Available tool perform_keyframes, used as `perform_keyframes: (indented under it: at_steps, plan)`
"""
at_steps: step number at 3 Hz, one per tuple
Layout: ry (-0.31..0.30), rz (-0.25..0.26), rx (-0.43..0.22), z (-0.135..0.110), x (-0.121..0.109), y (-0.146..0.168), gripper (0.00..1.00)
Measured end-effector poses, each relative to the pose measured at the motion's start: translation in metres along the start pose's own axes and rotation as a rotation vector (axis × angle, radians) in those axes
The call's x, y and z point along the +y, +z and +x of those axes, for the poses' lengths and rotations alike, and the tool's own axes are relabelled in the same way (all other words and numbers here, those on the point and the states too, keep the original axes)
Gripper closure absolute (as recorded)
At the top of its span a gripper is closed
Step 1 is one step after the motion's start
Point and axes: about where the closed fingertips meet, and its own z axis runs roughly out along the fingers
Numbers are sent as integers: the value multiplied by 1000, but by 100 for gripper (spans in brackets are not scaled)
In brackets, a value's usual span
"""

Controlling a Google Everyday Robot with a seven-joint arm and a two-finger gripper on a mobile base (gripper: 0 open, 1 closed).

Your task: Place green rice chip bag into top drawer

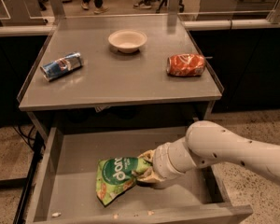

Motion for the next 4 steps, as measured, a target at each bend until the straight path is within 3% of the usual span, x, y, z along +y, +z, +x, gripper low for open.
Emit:
perform_keyframes:
  at_steps: [1,3,4]
  plan:
    - [0,0,0,0,0,0,49]
    - [0,0,0,0,0,0,3]
    - [0,0,0,0,0,0,0]
